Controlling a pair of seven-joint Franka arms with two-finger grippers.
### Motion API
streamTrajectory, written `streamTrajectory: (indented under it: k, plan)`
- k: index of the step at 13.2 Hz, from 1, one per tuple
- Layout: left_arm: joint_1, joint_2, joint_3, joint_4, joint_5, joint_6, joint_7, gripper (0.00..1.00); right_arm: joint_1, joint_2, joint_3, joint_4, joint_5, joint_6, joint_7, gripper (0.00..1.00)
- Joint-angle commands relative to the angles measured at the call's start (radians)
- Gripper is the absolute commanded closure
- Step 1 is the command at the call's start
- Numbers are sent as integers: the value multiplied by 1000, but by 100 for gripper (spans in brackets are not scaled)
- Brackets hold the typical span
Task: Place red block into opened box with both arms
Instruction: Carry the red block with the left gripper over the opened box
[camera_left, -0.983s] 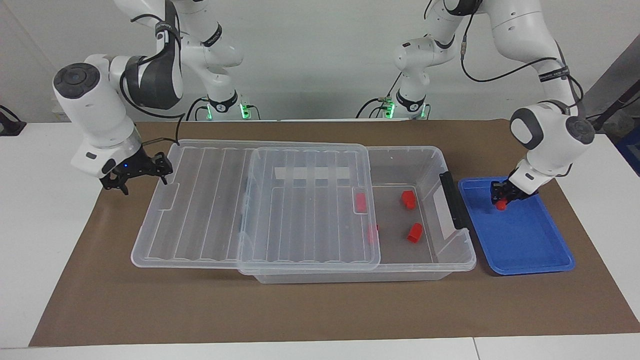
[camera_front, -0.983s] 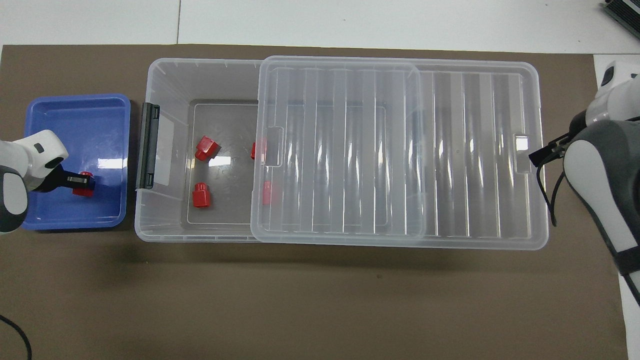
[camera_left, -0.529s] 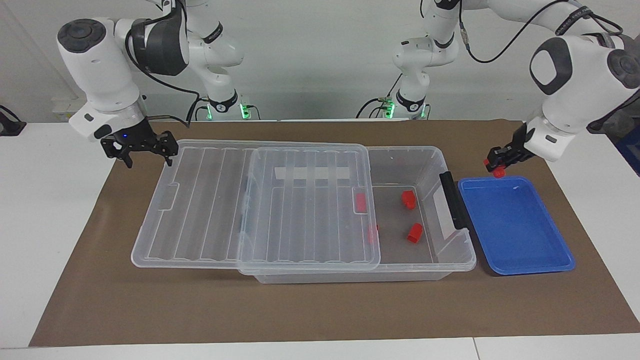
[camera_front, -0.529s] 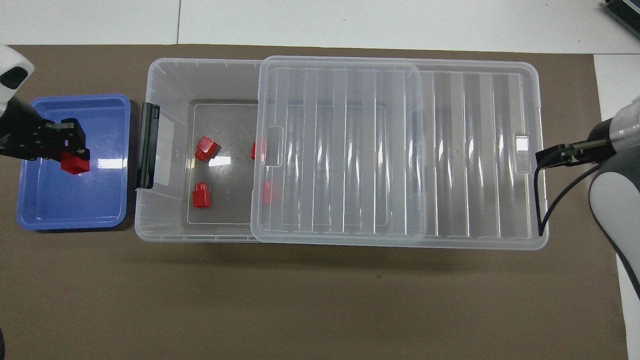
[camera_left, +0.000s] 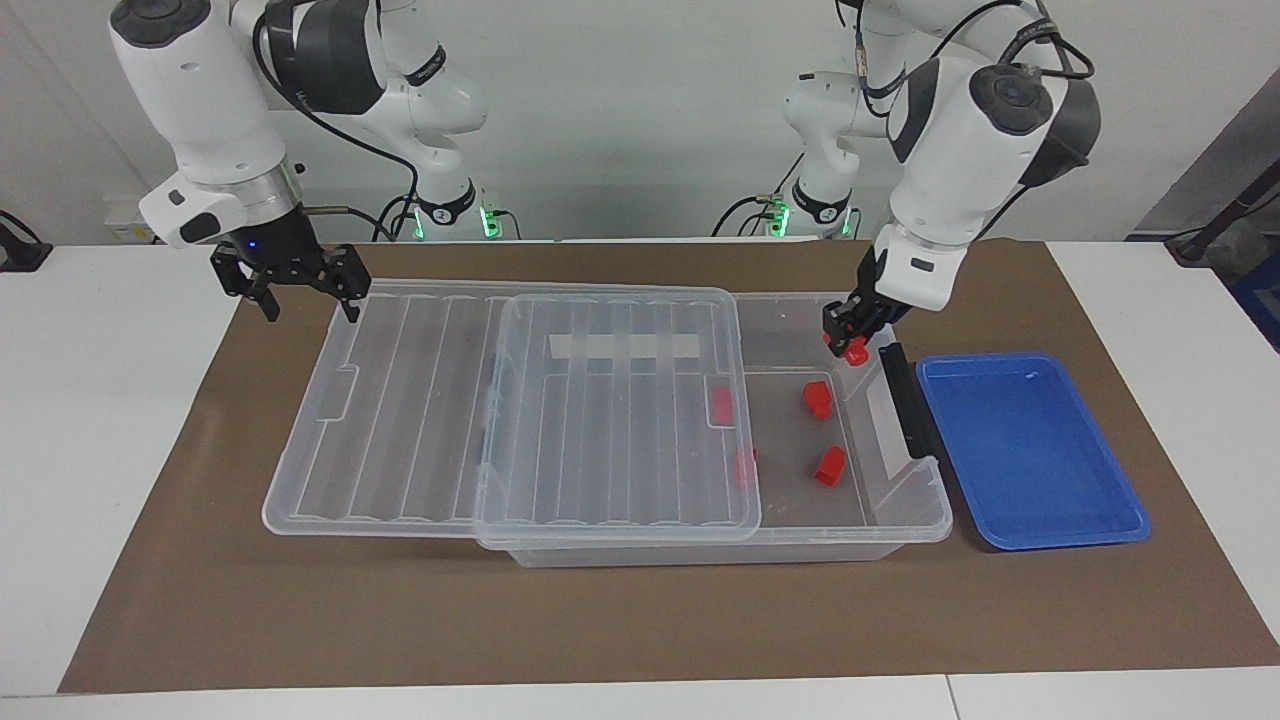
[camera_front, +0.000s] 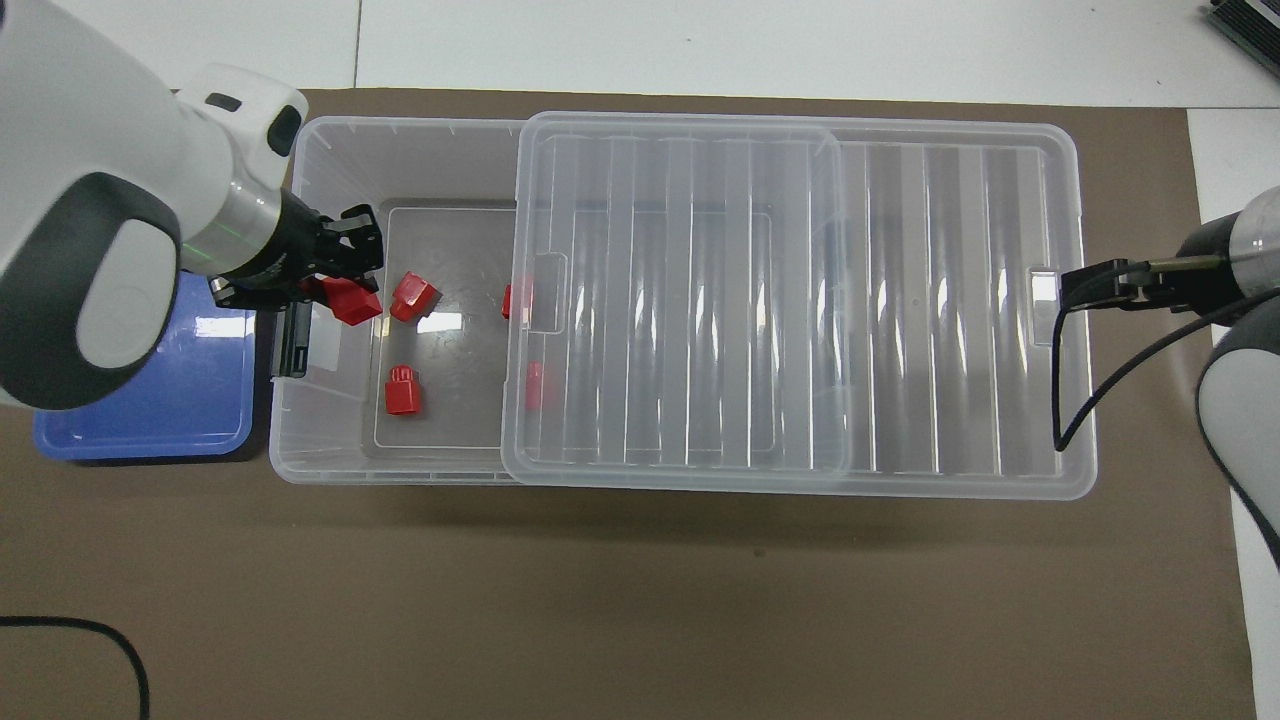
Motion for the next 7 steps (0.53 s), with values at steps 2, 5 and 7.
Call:
streamTrajectory:
  k: [2, 5, 7]
  plan:
    - [-15, -34, 15, -179, 17, 205, 1, 100, -9, 10, 17, 14, 16, -16, 23, 0]
    - [-46, -36, 15, -328, 19, 380, -7, 100, -11, 12, 16, 20, 28, -20, 23, 1]
    - [-93, 7, 15, -354, 61, 432, -15, 100, -11, 4, 17, 25, 33, -37, 23, 1]
